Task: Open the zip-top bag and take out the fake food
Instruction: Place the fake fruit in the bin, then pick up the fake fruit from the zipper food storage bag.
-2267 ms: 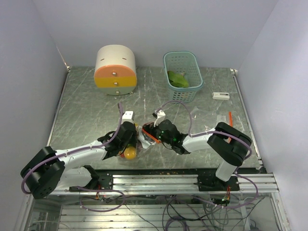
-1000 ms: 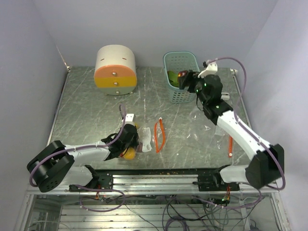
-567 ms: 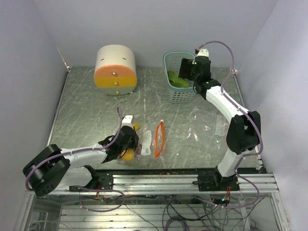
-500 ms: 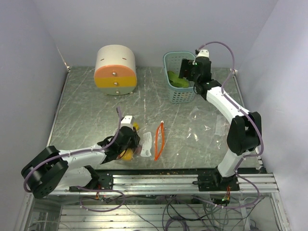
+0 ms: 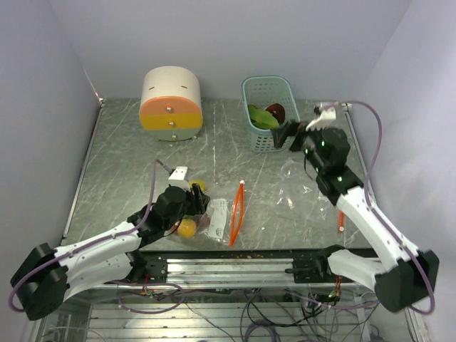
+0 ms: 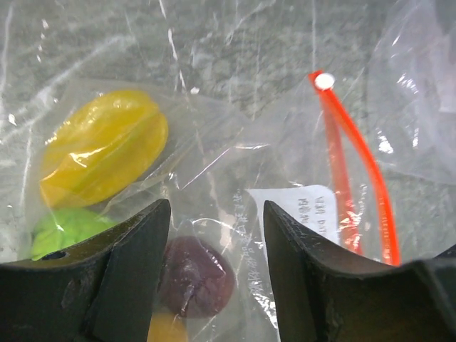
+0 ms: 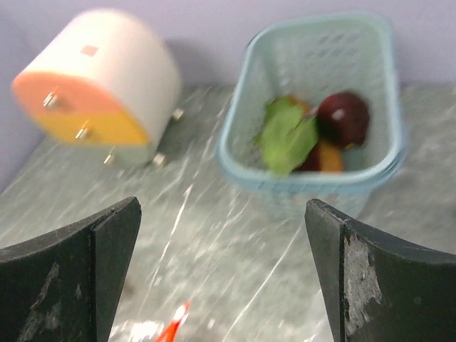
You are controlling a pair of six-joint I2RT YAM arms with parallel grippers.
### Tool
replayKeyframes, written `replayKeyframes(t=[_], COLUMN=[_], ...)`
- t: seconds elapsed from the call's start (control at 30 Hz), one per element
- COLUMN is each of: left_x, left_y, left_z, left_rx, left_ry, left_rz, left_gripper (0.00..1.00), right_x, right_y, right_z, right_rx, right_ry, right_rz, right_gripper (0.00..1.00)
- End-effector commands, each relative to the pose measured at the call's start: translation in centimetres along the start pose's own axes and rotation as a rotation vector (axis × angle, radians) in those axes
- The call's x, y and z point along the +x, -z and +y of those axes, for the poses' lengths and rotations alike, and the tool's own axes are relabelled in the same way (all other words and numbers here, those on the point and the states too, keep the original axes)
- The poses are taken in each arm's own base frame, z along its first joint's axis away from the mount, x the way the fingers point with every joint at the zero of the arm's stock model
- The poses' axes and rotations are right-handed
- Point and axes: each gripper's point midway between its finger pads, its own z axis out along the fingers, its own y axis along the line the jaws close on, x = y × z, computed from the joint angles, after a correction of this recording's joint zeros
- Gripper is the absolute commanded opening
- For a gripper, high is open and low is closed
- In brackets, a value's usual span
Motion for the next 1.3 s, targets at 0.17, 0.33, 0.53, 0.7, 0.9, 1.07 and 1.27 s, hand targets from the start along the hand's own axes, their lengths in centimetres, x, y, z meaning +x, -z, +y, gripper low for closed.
replayKeyframes(t=[0.17,0.33,0.53,0.7,0.9,1.07,1.27], left_x=[-3.0,-1.5,0.5,1.1,1.4,1.5,1.6], left_y=[2.8,2.4,1.7,1.5,1.4,1.4,1.6], left_z=[1.0,3.8,4.9,5.0,5.2,5.1,5.2], left_rx=[-0.052,-0.146,-0.160,-0.166,-0.167,-0.166,-0.162], left_ry=[-0.002,0.031,0.053,0.050,0.051,0.053,0.062], left_rz=[-0.084,-0.117,-0.108,-0.082,-0.076,-0.071,-0.068], left_gripper=[0.67,0.62,0.62,0.62,0.61,0.61,0.59], right_x=[14.2,19.9,23.9,25.1,25.5,26.3,28.1], right_y=[9.8,12.1,12.7,12.1,11.5,11.2,11.2], right_z=[4.7,4.4,5.5,6.3,8.9,11.6,14.8], right_rx=[-0.236,-0.253,-0.301,-0.310,-0.362,-0.411,-0.486], right_ry=[-0.100,-0.195,-0.211,-0.225,-0.232,-0.220,-0.219], right_rz=[0.268,0.367,0.464,0.478,0.485,0.502,0.514], right_gripper=[0.96,0.92,0.87,0.47,0.18,0.17,0.20])
